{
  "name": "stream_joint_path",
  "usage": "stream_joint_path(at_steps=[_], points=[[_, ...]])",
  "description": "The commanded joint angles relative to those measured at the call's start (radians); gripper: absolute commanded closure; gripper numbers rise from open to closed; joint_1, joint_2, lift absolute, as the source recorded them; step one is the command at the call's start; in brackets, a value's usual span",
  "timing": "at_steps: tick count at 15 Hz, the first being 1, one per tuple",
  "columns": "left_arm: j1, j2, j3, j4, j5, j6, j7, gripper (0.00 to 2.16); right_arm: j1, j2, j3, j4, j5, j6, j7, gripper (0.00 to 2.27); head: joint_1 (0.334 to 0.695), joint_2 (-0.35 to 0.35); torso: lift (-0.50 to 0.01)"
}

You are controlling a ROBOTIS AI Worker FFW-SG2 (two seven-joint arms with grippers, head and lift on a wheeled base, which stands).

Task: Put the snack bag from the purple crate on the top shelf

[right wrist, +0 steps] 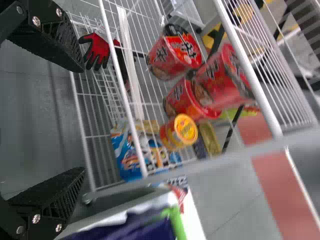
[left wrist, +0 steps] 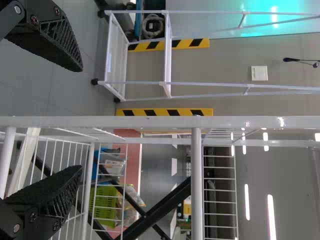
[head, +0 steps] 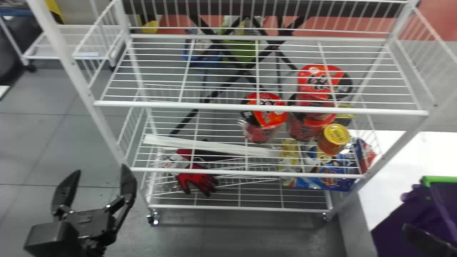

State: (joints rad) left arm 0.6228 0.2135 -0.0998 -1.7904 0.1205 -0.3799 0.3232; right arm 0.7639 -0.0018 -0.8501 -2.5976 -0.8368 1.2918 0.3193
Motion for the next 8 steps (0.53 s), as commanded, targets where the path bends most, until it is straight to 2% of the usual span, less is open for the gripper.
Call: stream_joint_path(at_steps=[1,4,8], points=[[0.000,0.003,-0.009,0.003,-0.001,-0.007,-0.001,0.13,-0.143,0.003,-0.303,-0.009,-0.192,0.280,0.015,0.12,0.695,-0.087,-0.452],[-0.008,0.004,-0.028,0.008,-0.002,-0.007,-0.001,0.13,-0.255,0.003,-0.507,0.030,-0.225,0.280,0.015,0.12,0.695,-0.214,-0.451],[-0.011,0.007,-0.032,0.028,-0.001,-0.041,0.005,0.12,-0.249,-0.084,-0.615,0.162,-0.203,0.280,0.011,0.12,0.695,-0.350,-0.451]])
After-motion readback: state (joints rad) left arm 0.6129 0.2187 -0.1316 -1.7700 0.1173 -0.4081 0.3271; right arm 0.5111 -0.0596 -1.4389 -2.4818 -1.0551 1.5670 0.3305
